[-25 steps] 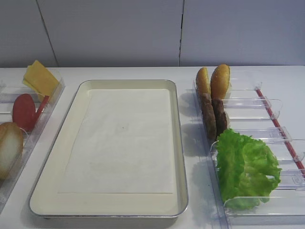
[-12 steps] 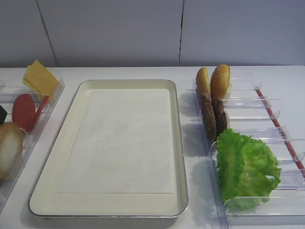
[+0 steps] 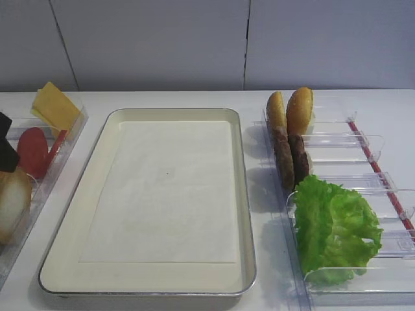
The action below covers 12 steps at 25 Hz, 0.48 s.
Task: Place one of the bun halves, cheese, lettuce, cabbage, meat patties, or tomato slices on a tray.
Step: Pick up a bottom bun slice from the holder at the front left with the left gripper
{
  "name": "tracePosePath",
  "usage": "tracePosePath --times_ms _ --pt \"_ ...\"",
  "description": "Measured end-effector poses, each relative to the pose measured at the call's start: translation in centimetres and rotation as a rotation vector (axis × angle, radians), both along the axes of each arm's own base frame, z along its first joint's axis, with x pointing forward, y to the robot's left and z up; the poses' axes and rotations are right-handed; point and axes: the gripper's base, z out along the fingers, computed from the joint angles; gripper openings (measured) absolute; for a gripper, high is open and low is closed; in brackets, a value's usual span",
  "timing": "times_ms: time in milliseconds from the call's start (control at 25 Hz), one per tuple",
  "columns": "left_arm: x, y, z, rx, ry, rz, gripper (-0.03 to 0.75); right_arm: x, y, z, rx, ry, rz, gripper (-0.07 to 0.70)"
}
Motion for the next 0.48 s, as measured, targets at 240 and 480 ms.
tracePosePath --times_ms 240,480 --pt "0.7 0.0 -0.9 -0.003 0.034 0.001 0.410 0.0 0.0 0.0 0.000 0.000 0.000 0.574" --pt "1.3 -0.2 -1.6 -0.019 0.062 -0.005 0.410 0.0 0.0 0.0 0.000 0.000 0.000 0.555"
